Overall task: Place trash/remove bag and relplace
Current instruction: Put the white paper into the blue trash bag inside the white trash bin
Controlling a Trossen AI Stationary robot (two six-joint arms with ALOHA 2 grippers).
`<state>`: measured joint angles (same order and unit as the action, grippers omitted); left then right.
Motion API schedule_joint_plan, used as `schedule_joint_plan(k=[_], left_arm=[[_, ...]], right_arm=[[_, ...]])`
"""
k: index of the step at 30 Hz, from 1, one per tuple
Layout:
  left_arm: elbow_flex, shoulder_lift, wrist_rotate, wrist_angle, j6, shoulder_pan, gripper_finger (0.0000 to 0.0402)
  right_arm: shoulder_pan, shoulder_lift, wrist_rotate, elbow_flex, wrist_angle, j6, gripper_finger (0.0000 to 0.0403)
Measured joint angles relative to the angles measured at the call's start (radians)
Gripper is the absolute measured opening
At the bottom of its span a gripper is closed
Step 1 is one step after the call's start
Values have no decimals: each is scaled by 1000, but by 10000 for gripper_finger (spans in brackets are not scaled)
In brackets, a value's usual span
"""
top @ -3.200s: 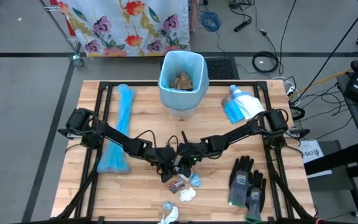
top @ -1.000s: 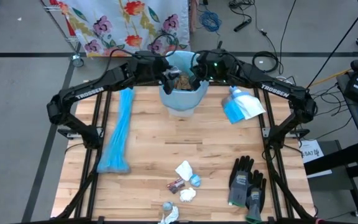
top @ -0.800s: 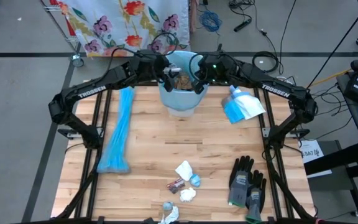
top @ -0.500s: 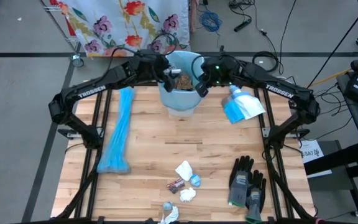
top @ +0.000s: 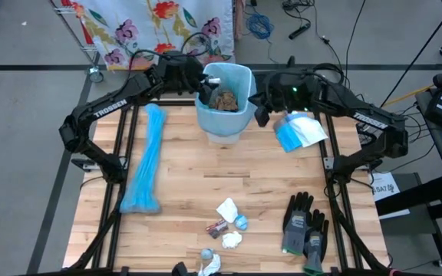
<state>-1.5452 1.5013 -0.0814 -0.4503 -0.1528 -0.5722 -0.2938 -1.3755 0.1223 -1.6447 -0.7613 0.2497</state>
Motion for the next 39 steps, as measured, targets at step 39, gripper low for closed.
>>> schedule_joint_plan(k=[39], left_arm=[[-1, 64, 81, 84, 151, 224, 242]], right_arm=[[119, -18, 8, 0, -17, -53, 0]])
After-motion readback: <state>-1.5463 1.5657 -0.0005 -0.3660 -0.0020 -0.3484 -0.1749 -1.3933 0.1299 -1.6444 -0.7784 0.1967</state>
